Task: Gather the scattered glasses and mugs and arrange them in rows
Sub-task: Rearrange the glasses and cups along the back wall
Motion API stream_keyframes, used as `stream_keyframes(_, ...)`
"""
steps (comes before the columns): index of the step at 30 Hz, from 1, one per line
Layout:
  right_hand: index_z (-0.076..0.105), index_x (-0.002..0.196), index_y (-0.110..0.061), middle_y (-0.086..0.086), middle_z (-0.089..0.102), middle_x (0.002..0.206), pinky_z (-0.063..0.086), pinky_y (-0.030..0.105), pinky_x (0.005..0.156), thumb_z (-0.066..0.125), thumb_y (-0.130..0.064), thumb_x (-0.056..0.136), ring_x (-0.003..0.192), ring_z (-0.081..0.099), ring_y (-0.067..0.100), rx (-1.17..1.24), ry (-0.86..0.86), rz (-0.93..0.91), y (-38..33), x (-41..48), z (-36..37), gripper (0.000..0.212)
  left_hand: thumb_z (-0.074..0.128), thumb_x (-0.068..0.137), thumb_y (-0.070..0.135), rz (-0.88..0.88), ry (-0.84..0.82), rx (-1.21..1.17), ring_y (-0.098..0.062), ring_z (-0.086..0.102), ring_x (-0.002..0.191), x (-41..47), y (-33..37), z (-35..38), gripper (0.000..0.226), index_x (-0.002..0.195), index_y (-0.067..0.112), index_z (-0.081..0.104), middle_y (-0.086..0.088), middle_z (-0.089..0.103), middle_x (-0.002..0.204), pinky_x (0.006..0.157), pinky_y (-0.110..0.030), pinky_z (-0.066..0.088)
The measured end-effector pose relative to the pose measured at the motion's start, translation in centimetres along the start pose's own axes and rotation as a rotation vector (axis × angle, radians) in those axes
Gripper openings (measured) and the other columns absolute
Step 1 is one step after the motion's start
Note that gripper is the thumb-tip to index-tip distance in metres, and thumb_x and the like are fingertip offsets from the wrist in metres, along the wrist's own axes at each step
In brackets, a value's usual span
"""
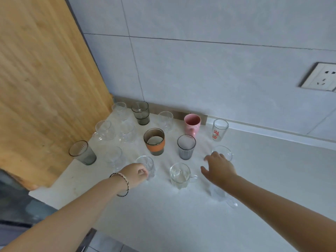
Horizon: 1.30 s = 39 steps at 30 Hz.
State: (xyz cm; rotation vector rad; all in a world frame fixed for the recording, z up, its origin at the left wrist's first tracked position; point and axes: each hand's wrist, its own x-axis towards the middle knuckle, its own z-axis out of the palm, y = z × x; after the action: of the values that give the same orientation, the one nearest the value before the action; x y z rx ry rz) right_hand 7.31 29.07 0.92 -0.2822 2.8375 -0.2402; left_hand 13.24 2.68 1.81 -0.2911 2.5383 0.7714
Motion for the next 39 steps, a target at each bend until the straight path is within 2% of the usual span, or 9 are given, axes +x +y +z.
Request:
stream_keyframes(3, 0.057, 0.125, -0.019, 0.005, 0.056, 0.127, 0.046, 0.033, 0.095, 0.051, -0.032, 0.091, 0.118, 0.054, 0.023, 0.127, -0.029, -0.06, -3.3, 2.5, -2.3, 0.037, 0.051, 0.089, 0.018, -0.012, 0.104, -0.057, -0.016, 0.056, 0.091, 0.9, -0.7, -3.6, 0.023, 0.071, 0.03, 0.054, 0.009, 0.058, 0.078, 0.083, -0.024, 0.043)
stream_keyframes(7, 0.06, 0.118, -0.017, 0.003, 0.065, 0.117, 0.053, 0.03, 0.088, 0.054, -0.031, 0.09, 0.102, 0.064, 0.023, 0.271, -0.048, -0.065, -8.7, 6.4, -3.6, 0.031, 0.048, 0.091, 0.017, -0.045, 0.239, 0.006, -0.018, 0.056, 0.101, 3.1, -2.4, -8.7, 0.021, 0.105, 0.015, 0.062, -0.002, 0.061, 0.109, 0.084, -0.023, 0.04)
stream_keyframes(12, 0.062, 0.113, -0.018, 0.003, 0.066, 0.114, 0.05, 0.03, 0.09, 0.052, -0.026, 0.088, 0.108, 0.06, 0.022, 0.301, -0.051, -0.07, -14.6, 11.4, -2.8, 0.028, 0.045, 0.091, 0.013, -0.02, 0.344, 0.016, -0.023, 0.057, 0.099, 8.1, -5.9, -14.4, 0.018, 0.105, 0.015, 0.056, -0.005, 0.058, 0.112, 0.082, -0.028, 0.045)
stream_keyframes(17, 0.057, 0.123, -0.02, 0.001, 0.061, 0.122, 0.047, 0.03, 0.094, 0.053, -0.029, 0.09, 0.113, 0.058, 0.02, 0.361, -0.05, 0.044, -19.9, 16.1, -0.9, 0.034, 0.046, 0.09, 0.01, 0.0, 0.326, 0.051, -0.026, 0.052, 0.12, 14.6, -9.8, -18.7, 0.043, 0.133, 0.01, 0.044, -0.011, 0.048, 0.135, 0.1, -0.034, 0.042)
stream_keyframes(24, 0.043, 0.137, -0.018, 0.001, 0.045, 0.138, 0.045, 0.032, 0.098, 0.056, -0.034, 0.09, 0.121, 0.052, 0.02, 0.362, 0.028, 0.183, -25.6, 21.5, 0.3, 0.051, 0.055, 0.085, 0.017, 0.019, 0.242, 0.086, -0.031, 0.056, 0.111, 24.1, -13.2, -21.6, 0.045, 0.128, 0.011, 0.044, -0.015, 0.044, 0.131, 0.091, -0.032, 0.045)
stream_keyframes(29, 0.028, 0.145, -0.017, 0.002, 0.032, 0.148, 0.041, 0.034, 0.1, 0.061, -0.036, 0.086, 0.13, 0.044, 0.023, 0.371, 0.037, 0.233, -27.2, 25.5, -0.1, 0.07, 0.072, 0.071, 0.03, -0.107, 0.215, -0.101, -0.031, 0.051, 0.119, 29.2, -13.1, -21.4, 0.08, 0.137, 0.012, 0.03, -0.01, 0.037, 0.139, 0.097, -0.038, 0.047)
stream_keyframes(34, 0.003, 0.151, -0.025, 0.002, 0.02, 0.153, 0.041, 0.038, 0.103, 0.071, -0.04, 0.078, 0.136, 0.038, 0.025, 0.423, -0.033, 0.304, -27.6, 30.0, -0.1, 0.101, 0.076, 0.068, 0.036, -0.166, 0.168, -0.113, -0.031, 0.044, 0.126, 32.7, -13.5, -20.8, 0.096, 0.14, 0.012, 0.019, -0.007, 0.025, 0.145, 0.101, -0.039, 0.044)
stream_keyframes(36, 0.001, 0.152, -0.024, 0.003, 0.019, 0.154, 0.041, 0.038, 0.103, 0.074, -0.04, 0.075, 0.135, 0.039, 0.025, 0.434, -0.068, 0.318, -27.7, 31.4, 0.3, 0.107, 0.077, 0.067, 0.034, -0.17, 0.144, -0.144, -0.029, 0.045, 0.126, 33.8, -13.7, -20.6, 0.096, 0.141, 0.012, 0.02, -0.007, 0.029, 0.142, 0.099, -0.037, 0.044)
stream_keyframes(39, 0.011, 0.15, -0.024, 0.002, 0.024, 0.15, 0.047, 0.036, 0.095, 0.077, -0.043, 0.071, 0.125, 0.05, 0.025, 0.418, -0.079, 0.333, -27.9, 32.7, 0.9, 0.105, 0.079, 0.064, 0.027, -0.101, 0.173, -0.201, -0.024, 0.056, 0.105, 35.1, -14.2, -20.9, 0.077, 0.127, 0.012, 0.039, -0.006, 0.046, 0.128, 0.083, -0.03, 0.048)
